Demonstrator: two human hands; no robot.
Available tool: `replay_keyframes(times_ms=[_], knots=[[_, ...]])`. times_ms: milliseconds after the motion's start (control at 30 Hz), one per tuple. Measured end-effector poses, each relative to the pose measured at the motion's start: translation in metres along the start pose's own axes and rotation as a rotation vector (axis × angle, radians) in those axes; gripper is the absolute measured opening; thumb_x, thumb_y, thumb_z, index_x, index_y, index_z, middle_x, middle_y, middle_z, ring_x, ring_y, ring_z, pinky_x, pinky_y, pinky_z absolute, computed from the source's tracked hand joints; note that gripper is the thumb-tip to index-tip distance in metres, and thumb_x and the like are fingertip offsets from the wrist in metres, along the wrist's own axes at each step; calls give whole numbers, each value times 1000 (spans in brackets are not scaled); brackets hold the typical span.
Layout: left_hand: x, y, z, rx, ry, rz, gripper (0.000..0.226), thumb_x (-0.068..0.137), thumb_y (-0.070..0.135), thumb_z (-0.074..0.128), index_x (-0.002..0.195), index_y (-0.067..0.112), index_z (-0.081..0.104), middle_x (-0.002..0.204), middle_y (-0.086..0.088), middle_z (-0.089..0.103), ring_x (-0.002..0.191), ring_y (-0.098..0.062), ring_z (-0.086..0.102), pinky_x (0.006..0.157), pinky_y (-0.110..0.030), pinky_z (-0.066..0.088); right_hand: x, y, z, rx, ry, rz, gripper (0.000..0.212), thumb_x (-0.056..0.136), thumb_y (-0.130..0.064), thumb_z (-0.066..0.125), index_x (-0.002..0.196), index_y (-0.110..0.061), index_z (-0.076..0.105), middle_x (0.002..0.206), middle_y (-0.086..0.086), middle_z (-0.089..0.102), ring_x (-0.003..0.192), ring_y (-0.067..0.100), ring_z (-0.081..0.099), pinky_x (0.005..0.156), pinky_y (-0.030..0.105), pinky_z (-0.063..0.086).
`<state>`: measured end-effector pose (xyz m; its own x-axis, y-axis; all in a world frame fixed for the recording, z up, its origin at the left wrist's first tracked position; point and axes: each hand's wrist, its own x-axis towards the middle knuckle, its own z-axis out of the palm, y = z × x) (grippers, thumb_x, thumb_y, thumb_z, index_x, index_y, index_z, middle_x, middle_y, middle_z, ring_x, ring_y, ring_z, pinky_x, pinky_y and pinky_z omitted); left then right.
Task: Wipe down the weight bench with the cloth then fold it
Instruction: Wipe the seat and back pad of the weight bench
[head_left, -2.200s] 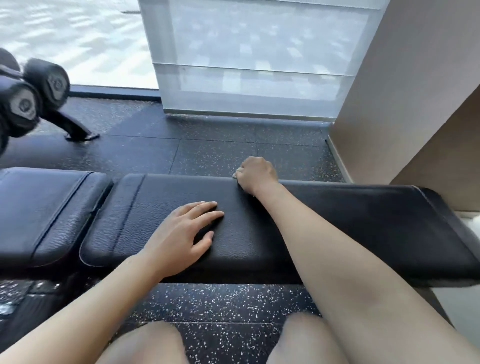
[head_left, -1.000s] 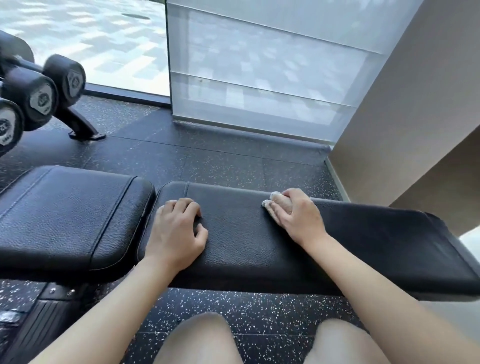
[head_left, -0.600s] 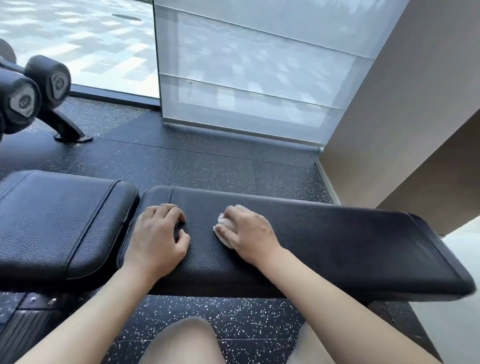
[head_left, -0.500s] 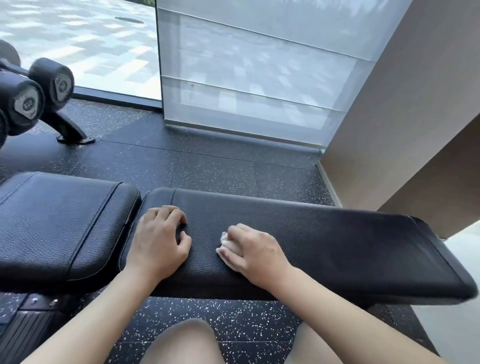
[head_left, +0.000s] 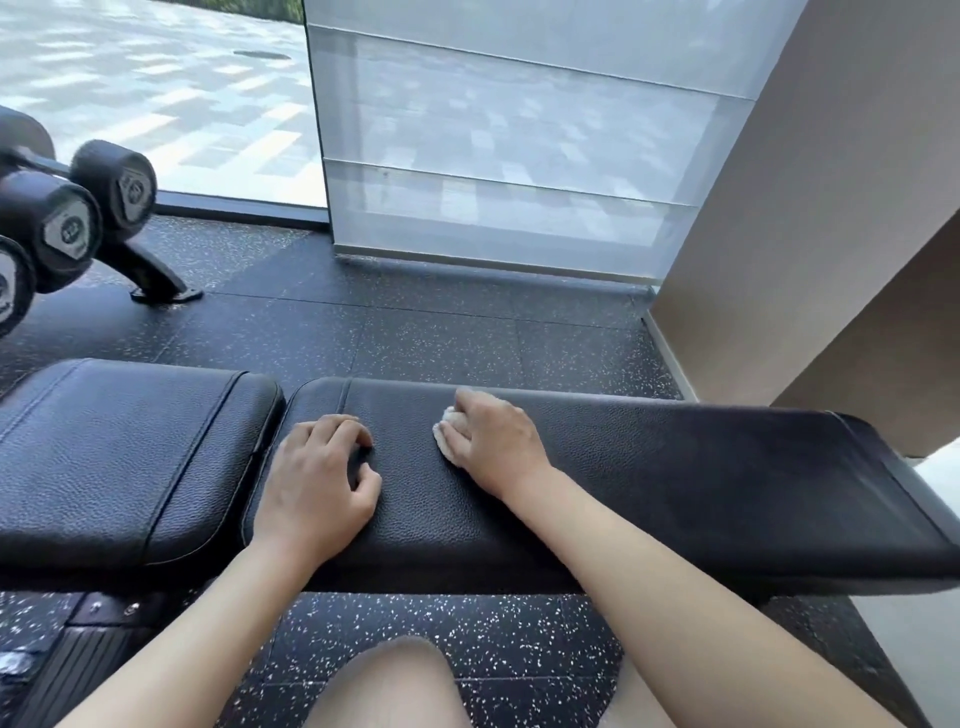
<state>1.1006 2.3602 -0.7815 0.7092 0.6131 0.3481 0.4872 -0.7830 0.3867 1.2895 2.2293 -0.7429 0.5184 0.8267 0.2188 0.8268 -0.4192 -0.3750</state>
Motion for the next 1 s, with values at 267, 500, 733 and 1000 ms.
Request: replay_keyframes(times_ms=[267, 500, 733, 1000], knots=[[2, 2, 0, 12, 3, -20, 29, 77, 40, 51, 102, 27, 60, 115, 7, 63, 106, -26, 52, 96, -46, 45, -112, 37, -20, -10, 69, -246, 29, 99, -43, 58, 83, -27, 40, 79, -8, 47, 63, 14, 52, 55, 29, 45], [2, 2, -1, -2, 5, -17, 31, 78, 41, 50, 103, 27, 61, 120, 8, 62, 109, -25, 52, 101, -45, 44, 9, 53, -5, -40, 96, -21, 24, 96, -38, 58, 85, -23, 42, 84, 0, 60, 76, 30, 65, 62, 34, 42], [0, -2, 3, -13, 16, -13, 28, 80, 37, 55, 106, 28, 62, 124, 11, 61, 114, -22, 50, 104, -42, 43, 25, 46, 6, -42, 115, -13, 24, 97, -37, 57, 86, -23, 41, 84, 0, 61, 75, 29, 63, 63, 32, 40], [1, 0, 1, 0, 2, -22, 26, 79, 37, 57, 103, 27, 61, 118, 11, 61, 109, -23, 51, 100, -46, 45, -105, 38, -27, 55, 90, -190, 42, 95, -38, 65, 87, -43, 24, 79, -15, 35, 62, 12, 50, 57, 28, 44]])
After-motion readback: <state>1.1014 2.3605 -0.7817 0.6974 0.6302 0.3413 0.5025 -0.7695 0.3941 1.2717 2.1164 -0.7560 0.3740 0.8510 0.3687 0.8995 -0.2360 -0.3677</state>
